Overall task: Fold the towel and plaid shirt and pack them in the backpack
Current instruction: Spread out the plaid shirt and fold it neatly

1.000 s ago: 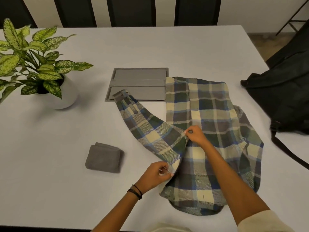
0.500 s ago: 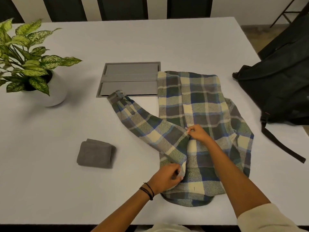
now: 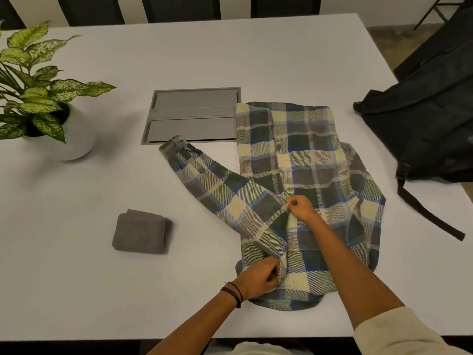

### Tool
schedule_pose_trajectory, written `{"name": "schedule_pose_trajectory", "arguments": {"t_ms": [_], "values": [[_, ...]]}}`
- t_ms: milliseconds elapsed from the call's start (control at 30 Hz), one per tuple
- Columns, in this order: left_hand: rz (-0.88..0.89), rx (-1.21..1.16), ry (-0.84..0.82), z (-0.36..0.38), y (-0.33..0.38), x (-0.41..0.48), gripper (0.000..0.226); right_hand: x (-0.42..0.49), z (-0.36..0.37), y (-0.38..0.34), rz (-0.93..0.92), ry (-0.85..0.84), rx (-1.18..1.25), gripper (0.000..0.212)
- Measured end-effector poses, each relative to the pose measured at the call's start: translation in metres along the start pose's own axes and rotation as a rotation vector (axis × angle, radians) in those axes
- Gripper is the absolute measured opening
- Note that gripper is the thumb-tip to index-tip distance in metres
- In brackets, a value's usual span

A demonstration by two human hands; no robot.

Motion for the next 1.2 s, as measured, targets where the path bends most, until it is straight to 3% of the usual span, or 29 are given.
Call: {"name": "schedule_pose_trajectory", "arguments": {"t_ms": [233,400,533,633,733,833,900,1000,1200], "values": [[0.030,0.075,-0.247,0.012,-0.011,-0.007,0.040,-0.005,0.005,0.014,-0.015,0.004,-0.005,0.014],[0.075,0.061,-0.325,0.014,-0.016,-0.014,0.053,-0.007,0.010,0.021,-0.023,-0.081,-0.080,0.035],[0.084,-0.045,-0.125,-0.002,-0.017,-0.015,0.034,-0.027,0.007,0.016,-0.034,0.019,-0.001,0.037],[0.038,-0.112,0.230,-0.016,-0.026,-0.020,0.022,-0.048,0.007,0.015,-0.042,0.096,0.063,0.032],[-0.149,-0.147,0.505,-0.024,-0.042,-0.028,0.022,-0.066,0.014,0.022,-0.015,0.078,0.103,0.026],[-0.351,-0.210,0.438,-0.024,-0.051,-0.032,0.038,-0.082,0.025,0.032,0.063,-0.035,0.067,0.013],[-0.402,-0.231,0.333,-0.020,-0.055,-0.033,0.020,-0.092,0.033,0.036,0.100,-0.094,0.029,0.026],[-0.437,-0.208,0.247,-0.010,-0.062,-0.034,0.029,-0.104,0.037,0.037,0.097,-0.077,-0.008,0.043],[-0.442,-0.301,0.303,-0.004,-0.069,-0.034,0.032,-0.111,0.041,0.041,0.153,-0.183,-0.045,0.033]]}}
Point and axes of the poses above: each hand's wrist, its own x-axis towards the middle knuckle, its own z-axis out of the palm, y = z × x, the point moved 2 cm from there along x, towards the middle knuckle, and after that the axes turned 5 degrees about y, right-handed, at the moved point
